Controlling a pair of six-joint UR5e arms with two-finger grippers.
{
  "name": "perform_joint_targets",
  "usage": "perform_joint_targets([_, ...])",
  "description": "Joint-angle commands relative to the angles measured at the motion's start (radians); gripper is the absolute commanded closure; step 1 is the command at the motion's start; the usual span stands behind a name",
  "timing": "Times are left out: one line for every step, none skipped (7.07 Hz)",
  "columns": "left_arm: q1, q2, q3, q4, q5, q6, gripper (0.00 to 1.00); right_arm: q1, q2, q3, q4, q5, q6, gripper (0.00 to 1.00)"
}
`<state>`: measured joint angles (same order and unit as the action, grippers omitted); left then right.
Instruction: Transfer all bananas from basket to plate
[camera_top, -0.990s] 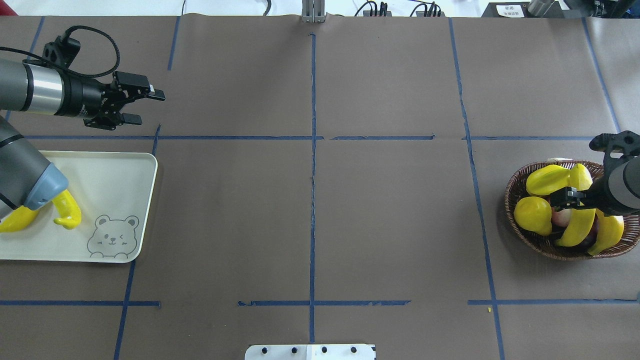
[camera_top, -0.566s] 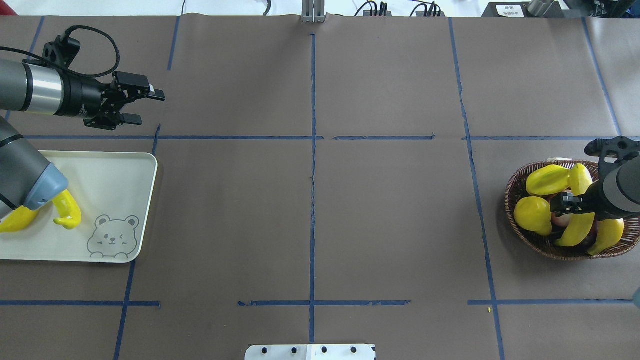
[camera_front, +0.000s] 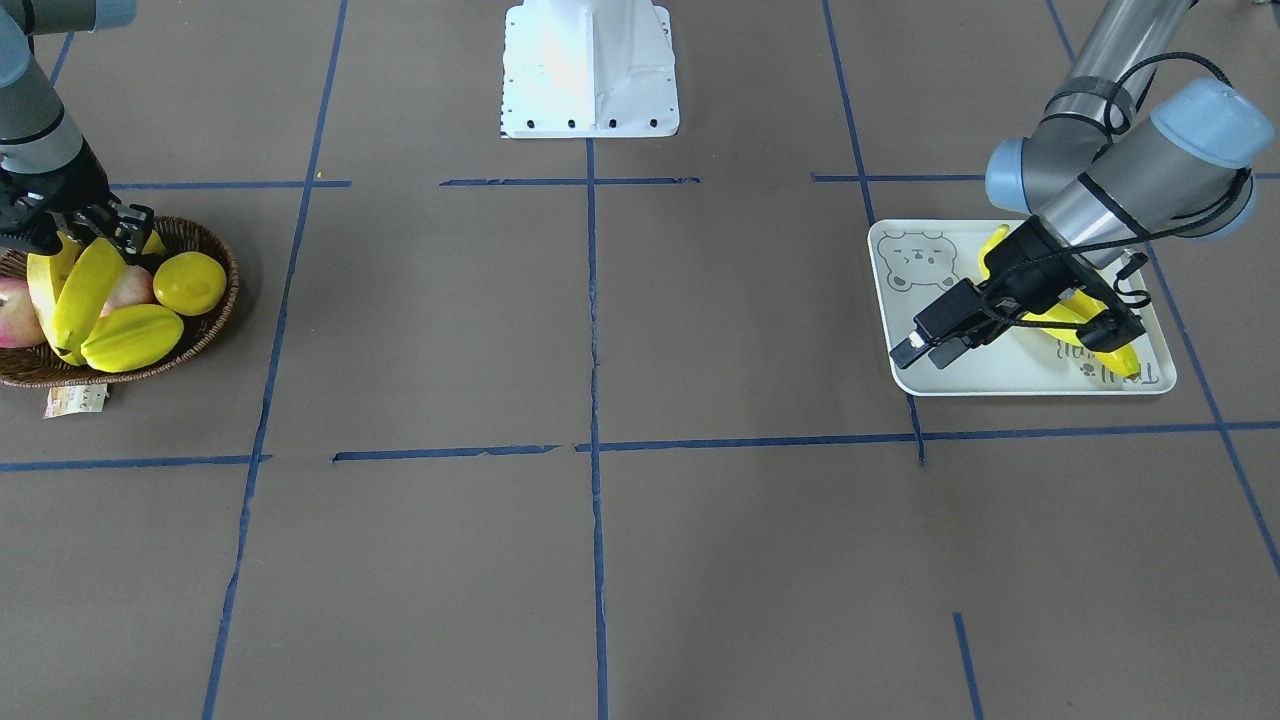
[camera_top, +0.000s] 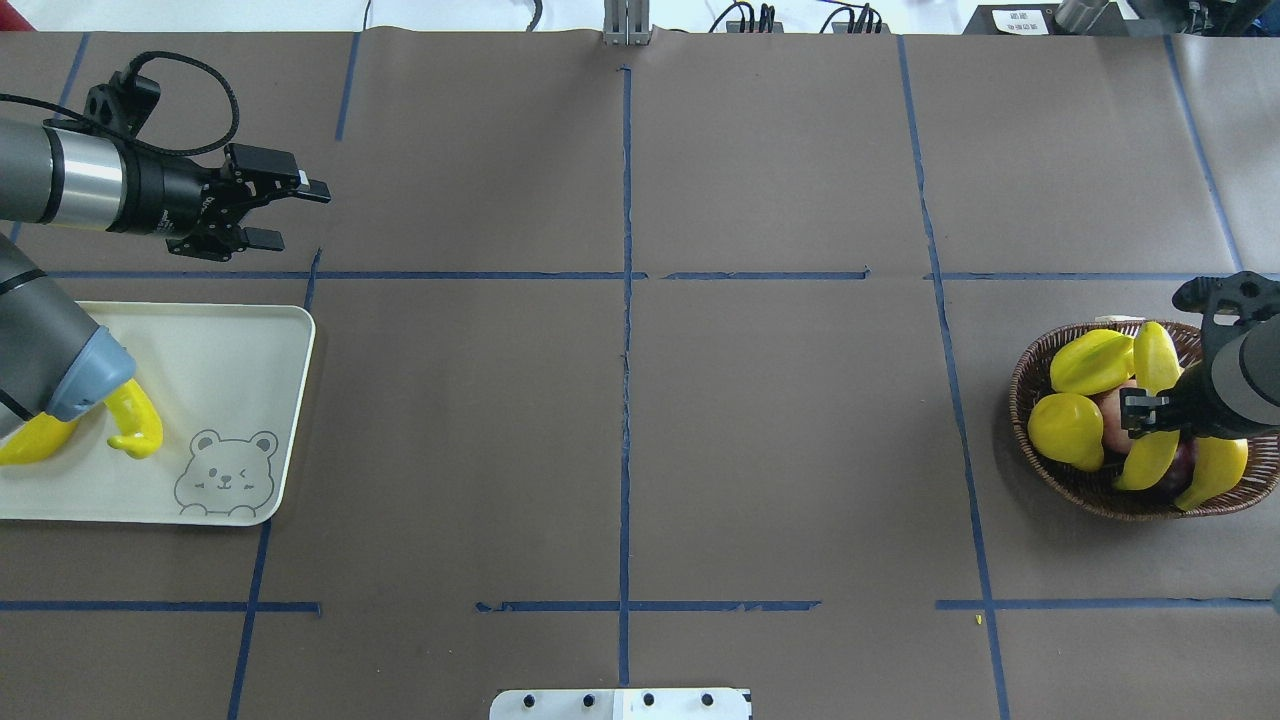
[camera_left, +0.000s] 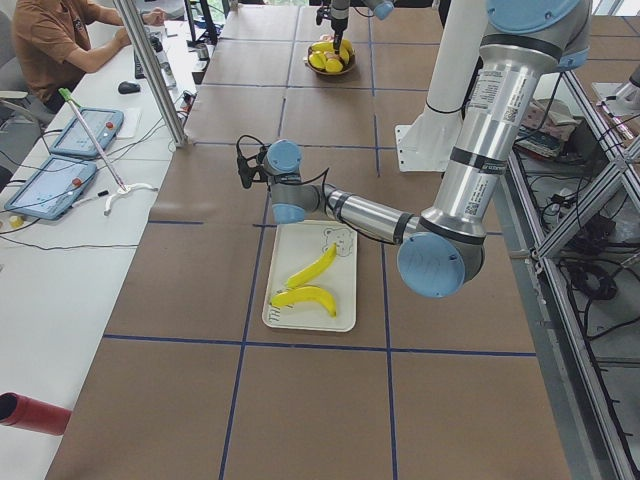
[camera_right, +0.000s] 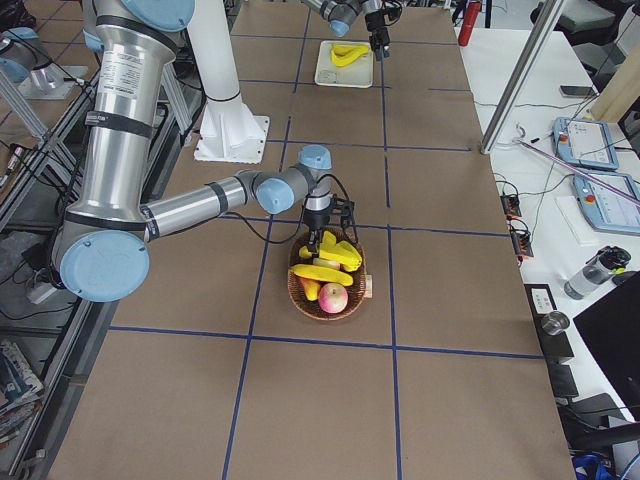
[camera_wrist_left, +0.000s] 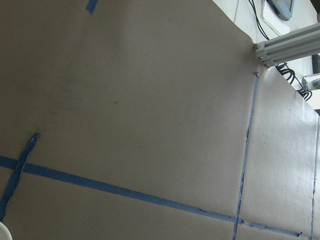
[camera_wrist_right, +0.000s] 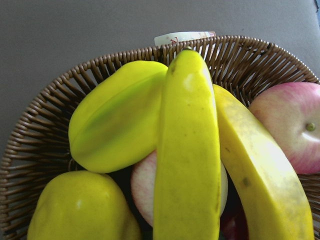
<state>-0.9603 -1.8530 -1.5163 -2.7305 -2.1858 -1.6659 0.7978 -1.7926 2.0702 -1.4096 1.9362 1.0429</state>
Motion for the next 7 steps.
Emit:
perform_joint_targets([0.0, 0.0, 0.001, 0.0, 0.0, 0.0, 0.01, 0.03, -0.063, 0.086, -0.024, 0.004, -0.01, 0.96])
perform_joint_targets([0.0, 0.0, 0.001, 0.0, -0.002, -0.002, 0.01, 0.073, -0.053, 0.164, -0.149, 0.006, -0.036, 0.97])
perform_joint_targets([0.0, -0.003, 0.001, 0.002, -0.002, -0.002, 0.01, 0.151, 0.008, 0.241, -0.31, 0.007, -0.161, 0.98])
perform_joint_targets([0.009, -0.006, -0.002, 0.0, 0.0, -0.003, 0.01, 0.181, 0.153, 0.266, -0.454, 0.054, -0.223, 0.98])
perform_joint_targets([0.023, -0.009, -0.01, 0.0, 0.001, -0.005, 0.01, 0.179, 0.32, 0.252, -0.548, 0.093, -0.222, 0.99])
perform_joint_targets([0.025, -0.026, -0.012, 0.0, 0.0, -0.03, 0.01, 0.175, 0.452, 0.229, -0.587, 0.139, -0.221, 1.0])
perform_joint_targets([0.031, -0.067, -0.012, -0.002, 0.0, -0.091, 0.01, 0.17, 0.546, 0.202, -0.585, 0.208, -0.221, 1.0])
